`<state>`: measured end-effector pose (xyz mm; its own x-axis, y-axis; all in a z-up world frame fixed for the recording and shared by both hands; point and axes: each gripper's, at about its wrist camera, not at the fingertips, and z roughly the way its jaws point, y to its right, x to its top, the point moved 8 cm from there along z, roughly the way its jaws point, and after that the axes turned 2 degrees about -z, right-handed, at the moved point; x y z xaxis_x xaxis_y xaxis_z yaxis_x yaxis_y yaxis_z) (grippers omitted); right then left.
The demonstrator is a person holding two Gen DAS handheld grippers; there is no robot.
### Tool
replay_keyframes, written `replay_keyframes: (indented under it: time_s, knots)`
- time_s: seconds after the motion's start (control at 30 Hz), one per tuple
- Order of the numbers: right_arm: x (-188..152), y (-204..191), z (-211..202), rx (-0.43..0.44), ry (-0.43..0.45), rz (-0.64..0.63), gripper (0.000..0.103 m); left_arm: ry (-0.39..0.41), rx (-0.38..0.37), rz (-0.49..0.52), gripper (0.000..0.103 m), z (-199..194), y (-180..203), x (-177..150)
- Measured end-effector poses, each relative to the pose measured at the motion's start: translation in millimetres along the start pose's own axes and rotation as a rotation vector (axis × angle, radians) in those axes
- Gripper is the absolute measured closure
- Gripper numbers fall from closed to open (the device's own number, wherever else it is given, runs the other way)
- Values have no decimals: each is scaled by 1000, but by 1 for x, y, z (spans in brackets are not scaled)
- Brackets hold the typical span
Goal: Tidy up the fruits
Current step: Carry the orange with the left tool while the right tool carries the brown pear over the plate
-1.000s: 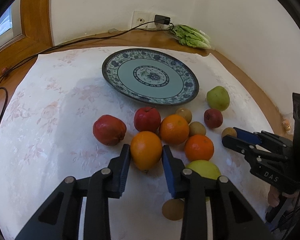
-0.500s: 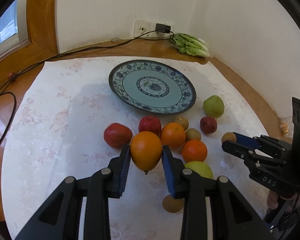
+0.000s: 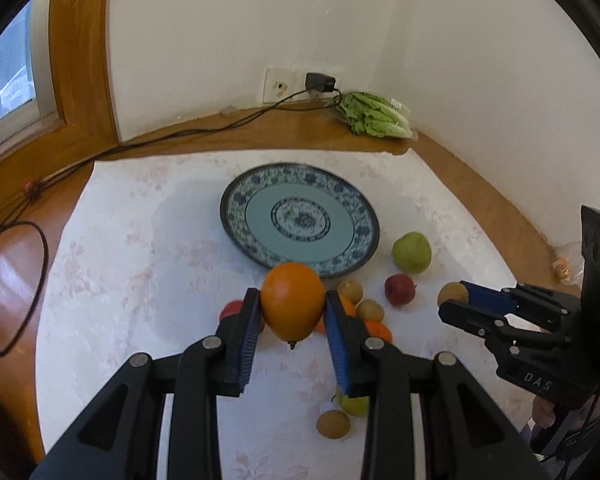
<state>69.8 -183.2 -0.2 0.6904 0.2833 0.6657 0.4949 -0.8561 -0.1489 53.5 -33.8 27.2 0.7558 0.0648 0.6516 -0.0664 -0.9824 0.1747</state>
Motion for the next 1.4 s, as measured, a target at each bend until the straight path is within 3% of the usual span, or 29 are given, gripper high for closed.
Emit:
replay_keyframes:
  time_s: [0.47, 0.77, 1.4]
  knots:
    - [46, -4, -25, -20, 62, -41, 74, 46, 1, 26, 70, -13, 11, 40]
    - [73, -1, -21, -30, 76, -54, 74, 52, -8, 27, 70, -6, 15, 63]
    - [95, 18, 36, -17, 27, -28, 74, -50, -9, -18, 70, 68, -1, 69]
